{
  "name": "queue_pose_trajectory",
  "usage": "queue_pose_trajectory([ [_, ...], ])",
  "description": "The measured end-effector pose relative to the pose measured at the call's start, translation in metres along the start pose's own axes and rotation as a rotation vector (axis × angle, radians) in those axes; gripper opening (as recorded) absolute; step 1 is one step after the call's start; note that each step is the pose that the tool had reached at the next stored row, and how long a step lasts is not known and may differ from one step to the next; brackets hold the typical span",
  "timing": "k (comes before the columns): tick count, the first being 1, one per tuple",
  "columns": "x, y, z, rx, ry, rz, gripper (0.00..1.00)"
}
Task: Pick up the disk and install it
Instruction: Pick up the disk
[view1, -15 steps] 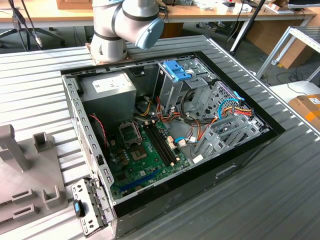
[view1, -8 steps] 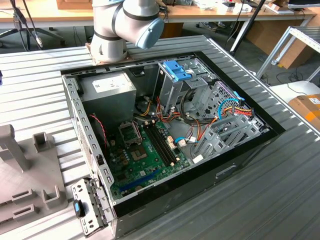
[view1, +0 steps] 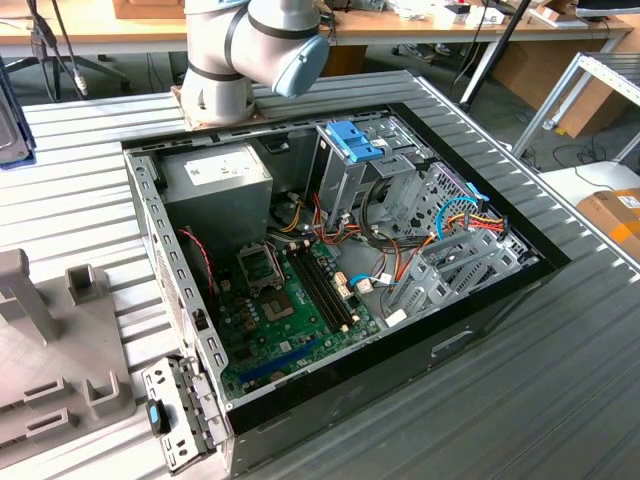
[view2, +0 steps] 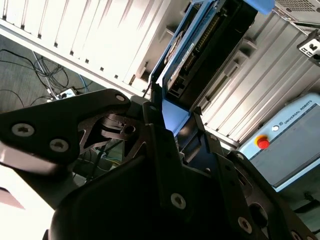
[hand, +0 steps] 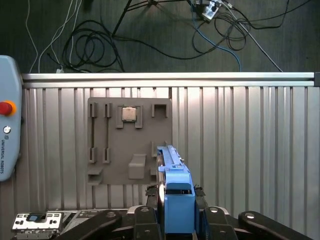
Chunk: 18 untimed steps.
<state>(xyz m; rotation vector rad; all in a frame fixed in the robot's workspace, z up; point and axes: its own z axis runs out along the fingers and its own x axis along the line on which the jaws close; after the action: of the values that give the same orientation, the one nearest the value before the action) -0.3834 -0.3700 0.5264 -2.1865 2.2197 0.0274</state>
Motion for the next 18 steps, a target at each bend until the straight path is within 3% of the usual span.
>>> queue_pose_trajectory([
  [7,-0.0012,-0.0126,0.0001,0.0,0.0,0.0,0.36],
  [10,-0.0023,-0.0227,0.0002,0.0,0.0,0.0,0.36],
  [13,-0.0042,-0.0408,0.0004,0.0001,0.0,0.0,0.36],
  [15,-0.0049,-0.0459,0.0004,0.0,0.0,0.0,0.36],
  [18,-0.0064,-0.0607,0.0006,0.0,0.0,-0.001,0.36],
])
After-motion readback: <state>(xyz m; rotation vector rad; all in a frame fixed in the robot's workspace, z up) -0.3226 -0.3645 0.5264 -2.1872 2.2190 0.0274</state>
